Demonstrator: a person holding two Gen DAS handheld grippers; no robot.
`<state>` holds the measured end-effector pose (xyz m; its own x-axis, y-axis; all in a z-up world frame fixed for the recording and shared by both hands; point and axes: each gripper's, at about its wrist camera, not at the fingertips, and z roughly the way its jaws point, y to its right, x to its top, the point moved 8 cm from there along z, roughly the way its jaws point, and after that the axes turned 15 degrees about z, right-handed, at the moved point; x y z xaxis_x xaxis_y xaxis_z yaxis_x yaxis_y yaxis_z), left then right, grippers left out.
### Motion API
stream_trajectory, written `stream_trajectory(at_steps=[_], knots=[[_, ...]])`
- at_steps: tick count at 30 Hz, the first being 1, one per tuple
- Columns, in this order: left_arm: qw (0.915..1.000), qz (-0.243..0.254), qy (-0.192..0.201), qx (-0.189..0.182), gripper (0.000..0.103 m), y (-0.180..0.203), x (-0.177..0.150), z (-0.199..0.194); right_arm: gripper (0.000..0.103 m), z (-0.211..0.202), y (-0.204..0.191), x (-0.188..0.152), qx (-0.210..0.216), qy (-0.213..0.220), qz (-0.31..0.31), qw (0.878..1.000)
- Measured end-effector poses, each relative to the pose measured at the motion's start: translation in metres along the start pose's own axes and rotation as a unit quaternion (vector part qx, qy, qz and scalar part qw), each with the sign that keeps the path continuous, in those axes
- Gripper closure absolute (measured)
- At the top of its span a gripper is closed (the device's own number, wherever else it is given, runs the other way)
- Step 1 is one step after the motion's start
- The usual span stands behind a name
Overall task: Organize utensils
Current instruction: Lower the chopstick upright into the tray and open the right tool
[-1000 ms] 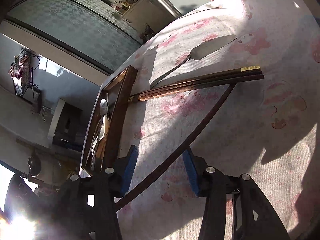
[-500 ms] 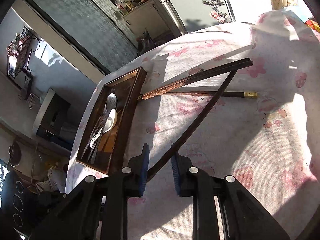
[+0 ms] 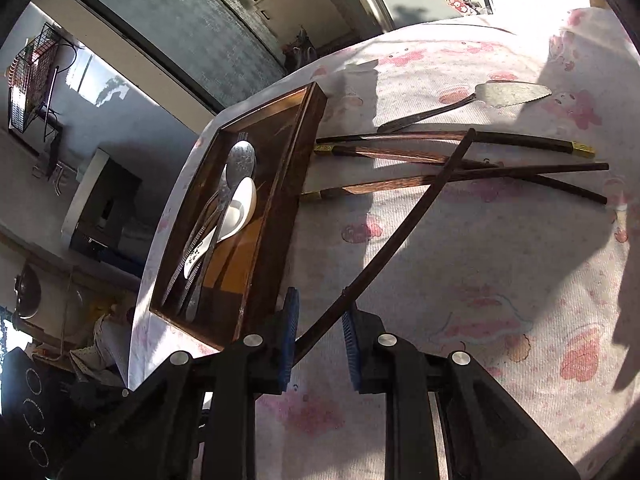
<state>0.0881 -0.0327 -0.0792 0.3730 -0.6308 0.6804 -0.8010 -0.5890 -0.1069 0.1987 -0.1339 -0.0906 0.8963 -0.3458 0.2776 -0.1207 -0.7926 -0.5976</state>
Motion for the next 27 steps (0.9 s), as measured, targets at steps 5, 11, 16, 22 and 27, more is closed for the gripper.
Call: stream_trajectory(at_steps=[5,11,16,22,27], knots=[[0.9984,-0.024,0.006,0.052,0.096,-0.036,0.011,-0.007,0.083,0.012,-0.043,0.030,0.021,0.002,-0.036,0.999],[0.9932,-0.051,-0.011,0.104,0.096,-0.090,0.011,0.003,0.086,0.057,-0.084,0.066,0.035,-0.014,-0.063,0.997],[0.9894,-0.061,-0.034,0.127,0.096,-0.124,-0.006,0.014,0.086,0.093,-0.104,0.079,0.031,-0.027,-0.068,0.997],[0.9863,-0.082,-0.052,0.134,0.096,-0.149,-0.028,0.018,0.084,0.109,-0.121,0.074,0.015,-0.034,-0.102,0.994],[0.9849,-0.088,-0.053,0.140,0.096,-0.156,-0.031,0.017,0.064,0.080,-0.128,0.066,0.042,-0.020,-0.112,0.993]])
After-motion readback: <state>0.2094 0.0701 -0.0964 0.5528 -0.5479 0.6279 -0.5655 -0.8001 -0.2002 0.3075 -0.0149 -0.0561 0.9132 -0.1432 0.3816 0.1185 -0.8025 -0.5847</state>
